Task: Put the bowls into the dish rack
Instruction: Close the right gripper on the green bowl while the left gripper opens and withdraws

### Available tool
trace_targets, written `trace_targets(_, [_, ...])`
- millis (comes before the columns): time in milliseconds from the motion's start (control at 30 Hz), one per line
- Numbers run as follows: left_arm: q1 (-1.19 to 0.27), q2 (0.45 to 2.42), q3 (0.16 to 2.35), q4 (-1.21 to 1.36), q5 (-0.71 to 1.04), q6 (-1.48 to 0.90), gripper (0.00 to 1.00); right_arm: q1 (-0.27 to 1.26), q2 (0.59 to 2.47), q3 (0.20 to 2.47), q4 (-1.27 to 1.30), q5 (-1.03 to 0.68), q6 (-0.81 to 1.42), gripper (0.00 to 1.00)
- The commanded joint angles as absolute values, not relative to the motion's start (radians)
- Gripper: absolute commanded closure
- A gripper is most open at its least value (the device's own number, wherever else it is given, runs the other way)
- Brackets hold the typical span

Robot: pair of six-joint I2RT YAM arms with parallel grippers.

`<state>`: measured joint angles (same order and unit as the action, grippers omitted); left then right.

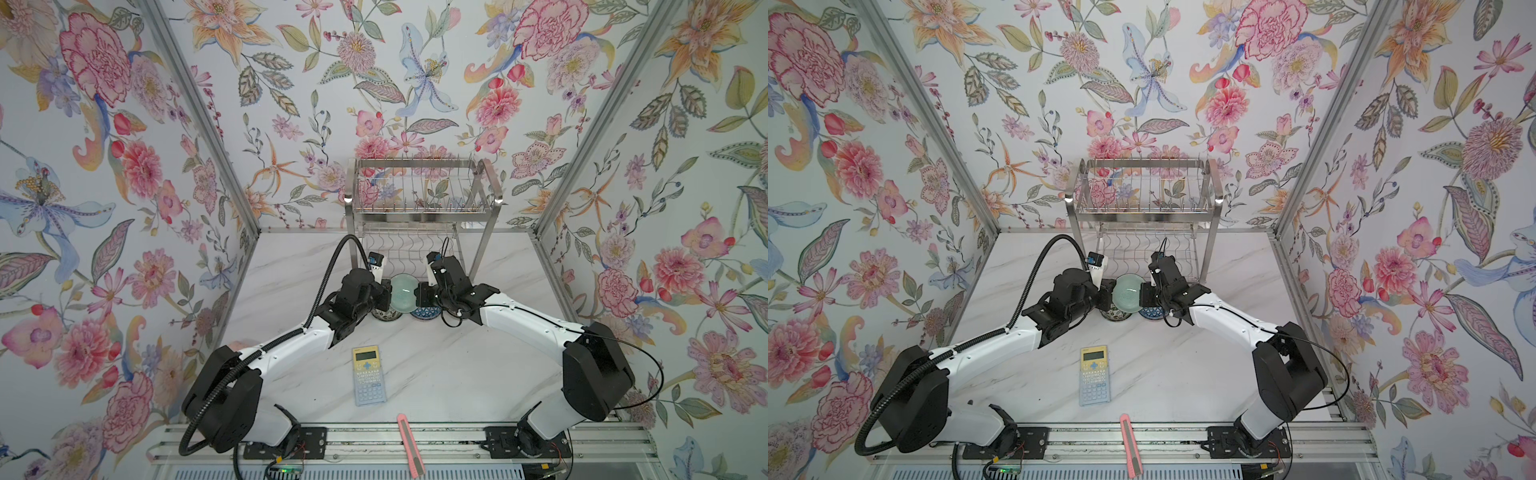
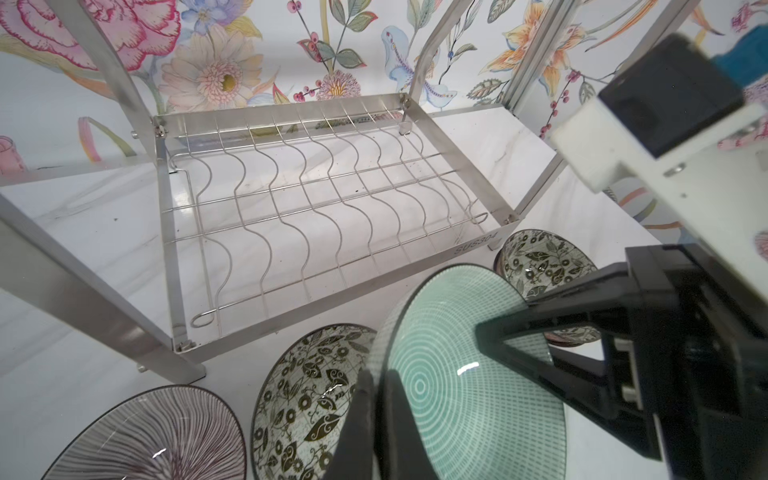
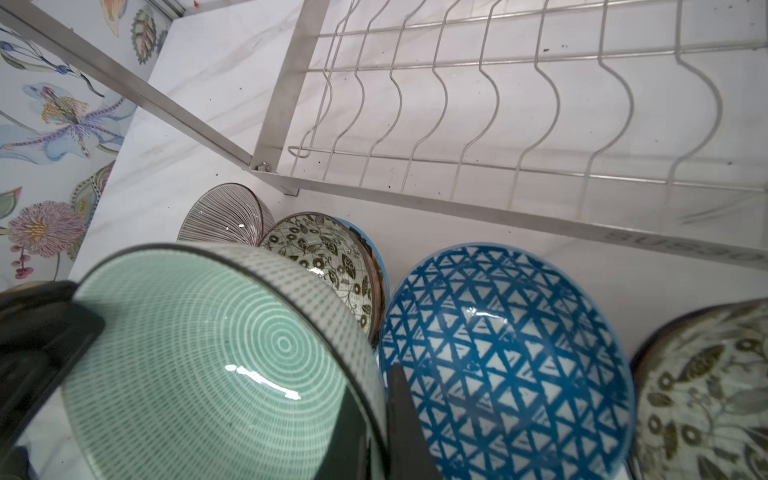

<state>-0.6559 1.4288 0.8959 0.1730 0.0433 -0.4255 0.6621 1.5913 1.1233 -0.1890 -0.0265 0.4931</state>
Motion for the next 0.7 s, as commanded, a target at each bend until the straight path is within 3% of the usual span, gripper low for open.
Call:
trace_targets(0, [-0.659,1.397,0.937,0.17,0.015,-0.421,0.84,0.675,1.566,1.157,-0.183,0.009,0.464,1.0])
trace_targets(67, [-0.656,1.375,0.957,0.096,-0.028,-0.399,0.08,0.669,1.553,1.168,-0.201,0.043,0.431,1.0])
trace_targets(100, [-0.654,1.361,0.968,0.053,-0.042,-0.381,0.01,0.665,1.548,1.174,-0.21,0.059,0.414,1.0])
trace_targets(233, [-0.61,1.274,1.035,-0.152,-0.105,-0.279,0.01,0.653,1.532,1.198,-0.242,0.169,0.325,1.0])
trace_targets(467, [-0.374,1.105,1.12,-0.399,-0.038,-0.196,0.01,0.653,1.571,1.27,-0.257,0.517,0.128,1.0])
trace_targets(667, [-0.269,1.036,1.107,-0.411,-0.088,-0.097,0.01,0.653,1.706,1.357,-0.184,0.809,-0.041,1.0])
